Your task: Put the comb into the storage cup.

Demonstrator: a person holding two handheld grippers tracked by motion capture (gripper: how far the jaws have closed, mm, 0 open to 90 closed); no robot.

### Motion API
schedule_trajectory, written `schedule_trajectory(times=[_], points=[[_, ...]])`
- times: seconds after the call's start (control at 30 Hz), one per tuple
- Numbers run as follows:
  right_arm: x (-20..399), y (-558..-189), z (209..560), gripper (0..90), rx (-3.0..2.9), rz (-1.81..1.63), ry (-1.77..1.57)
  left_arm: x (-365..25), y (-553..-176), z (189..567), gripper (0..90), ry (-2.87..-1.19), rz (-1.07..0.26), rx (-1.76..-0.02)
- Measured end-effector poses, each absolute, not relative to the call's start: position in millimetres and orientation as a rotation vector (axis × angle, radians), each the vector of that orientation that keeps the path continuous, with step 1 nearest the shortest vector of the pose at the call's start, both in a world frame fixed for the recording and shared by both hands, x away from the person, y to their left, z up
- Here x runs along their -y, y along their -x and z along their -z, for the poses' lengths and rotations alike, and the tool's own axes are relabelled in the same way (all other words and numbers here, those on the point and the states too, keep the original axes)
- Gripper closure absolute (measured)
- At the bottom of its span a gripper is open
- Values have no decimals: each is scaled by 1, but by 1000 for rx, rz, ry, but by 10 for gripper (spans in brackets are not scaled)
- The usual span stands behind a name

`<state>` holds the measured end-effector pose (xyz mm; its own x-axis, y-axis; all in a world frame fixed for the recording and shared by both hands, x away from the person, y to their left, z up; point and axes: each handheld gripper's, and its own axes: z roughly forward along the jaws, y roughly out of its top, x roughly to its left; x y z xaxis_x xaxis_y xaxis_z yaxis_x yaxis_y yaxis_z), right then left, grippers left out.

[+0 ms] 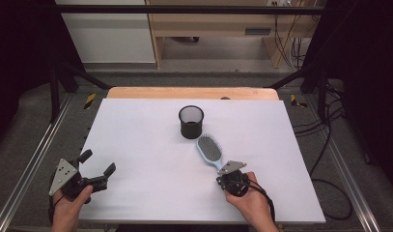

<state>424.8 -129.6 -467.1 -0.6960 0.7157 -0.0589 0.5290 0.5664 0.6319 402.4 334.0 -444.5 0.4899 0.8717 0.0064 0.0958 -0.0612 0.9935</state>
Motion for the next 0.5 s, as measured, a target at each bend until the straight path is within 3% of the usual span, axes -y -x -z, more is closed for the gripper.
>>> schedule_trajectory(times=[0.5], points=[[141, -430, 467, 900, -2493, -855, -1013, -334, -403, 445, 12, -1513, -794, -881]])
